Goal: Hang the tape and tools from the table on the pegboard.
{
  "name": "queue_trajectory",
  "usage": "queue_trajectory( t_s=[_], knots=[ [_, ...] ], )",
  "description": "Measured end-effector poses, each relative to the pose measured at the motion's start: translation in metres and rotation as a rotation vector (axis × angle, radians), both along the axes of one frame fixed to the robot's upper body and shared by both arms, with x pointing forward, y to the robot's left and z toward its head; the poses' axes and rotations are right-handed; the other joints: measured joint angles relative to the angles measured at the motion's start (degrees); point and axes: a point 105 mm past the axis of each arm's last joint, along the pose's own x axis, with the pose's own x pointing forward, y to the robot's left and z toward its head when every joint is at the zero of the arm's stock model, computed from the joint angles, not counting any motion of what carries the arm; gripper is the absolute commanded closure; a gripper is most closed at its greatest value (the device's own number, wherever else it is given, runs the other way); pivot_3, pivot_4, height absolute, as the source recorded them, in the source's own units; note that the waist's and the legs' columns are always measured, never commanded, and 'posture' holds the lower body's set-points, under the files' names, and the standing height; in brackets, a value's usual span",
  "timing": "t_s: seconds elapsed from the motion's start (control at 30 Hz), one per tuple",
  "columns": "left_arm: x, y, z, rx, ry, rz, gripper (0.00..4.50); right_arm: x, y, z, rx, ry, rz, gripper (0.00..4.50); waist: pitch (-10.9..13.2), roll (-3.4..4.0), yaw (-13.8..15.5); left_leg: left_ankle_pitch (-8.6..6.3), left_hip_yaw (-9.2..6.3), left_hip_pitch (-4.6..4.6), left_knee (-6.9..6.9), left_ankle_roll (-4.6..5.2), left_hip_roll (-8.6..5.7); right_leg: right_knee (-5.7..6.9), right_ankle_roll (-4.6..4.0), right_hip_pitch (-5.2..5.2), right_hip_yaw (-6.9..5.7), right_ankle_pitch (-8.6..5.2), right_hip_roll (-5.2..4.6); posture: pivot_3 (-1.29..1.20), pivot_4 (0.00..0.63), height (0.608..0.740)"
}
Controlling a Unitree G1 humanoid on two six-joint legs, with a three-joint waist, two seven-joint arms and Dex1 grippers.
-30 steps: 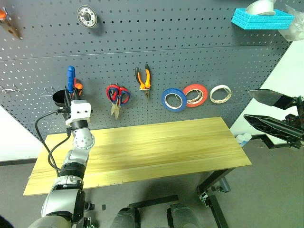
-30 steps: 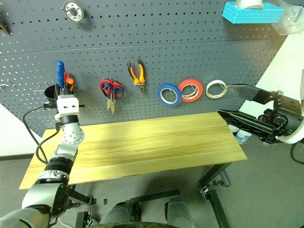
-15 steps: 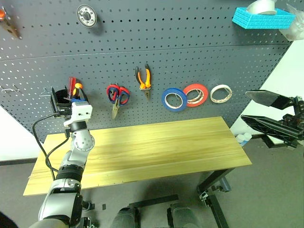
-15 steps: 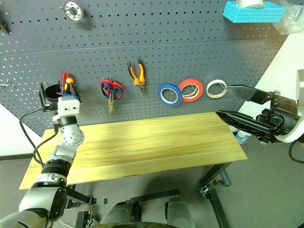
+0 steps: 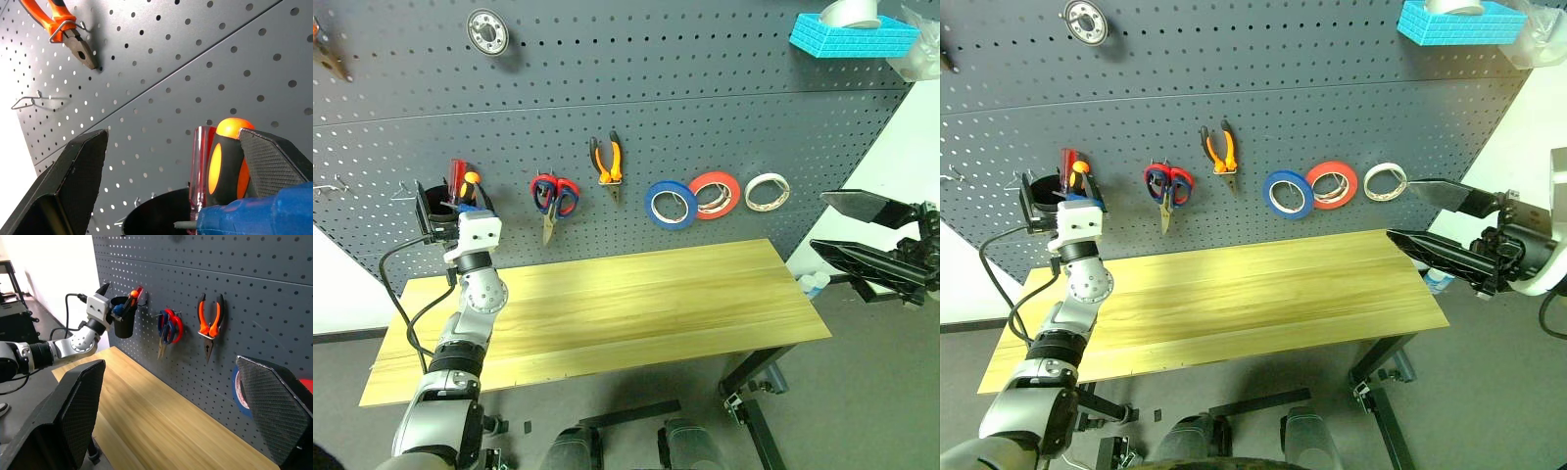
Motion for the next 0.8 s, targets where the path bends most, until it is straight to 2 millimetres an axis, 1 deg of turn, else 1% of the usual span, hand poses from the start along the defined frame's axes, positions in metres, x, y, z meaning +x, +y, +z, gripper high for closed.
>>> queue_trajectory(
  t_s=[0.1,0.23,0.43,0.53,0.8],
  knots=[
    [-0.002,0.001,0.008,-0.012,-0.036,0.002,0.05,0.0,-0.001,-0.002,-0.002,0.011,0.0,0.0,0.0,-0.04,0.0,-0.04,0.05,0.0,0.0,-0.01,0.03,0.0,0.01,-0.02,0.0,0.0,-0.01,-0.3,0.095,0.717],
    [-0.008,0.007,0.028,-0.019,-0.109,0.017,0.05,-0.001,-0.001,-0.004,-0.008,0.018,-0.002,0.0,0.1,-0.08,0.0,-0.07,0.11,0.01,0.01,0.0,0.07,0.0,0.01,-0.04,0.0,0.01,0.0,-0.3,0.096,0.717],
    [-0.022,0.026,0.06,-0.029,-0.209,0.073,0.05,0.0,-0.004,-0.009,-0.023,0.03,-0.013,0.0,0.1,-0.1,-0.1,-0.09,0.18,0.02,0.02,0.02,0.1,0.0,0.02,-0.05,0.01,0.01,0.0,-0.29,0.097,0.717],
    [-0.025,0.03,0.066,-0.029,-0.221,0.083,0.05,0.0,-0.004,-0.01,-0.028,0.034,-0.014,0.0,0.1,-0.11,0.0,-0.1,0.21,0.03,0.03,0.02,0.1,0.0,0.02,-0.04,0.02,0.01,0.0,-0.3,0.098,0.717],
    [-0.027,0.04,0.068,-0.049,-0.218,0.115,0.05,-0.002,-0.008,-0.015,-0.038,0.057,-0.032,0.0,0.2,-0.19,0.0,-0.12,0.22,0.03,0.03,0.03,0.1,-0.01,0.02,-0.05,0.04,0.01,0.0,-0.3,0.103,0.717]
  ],
)
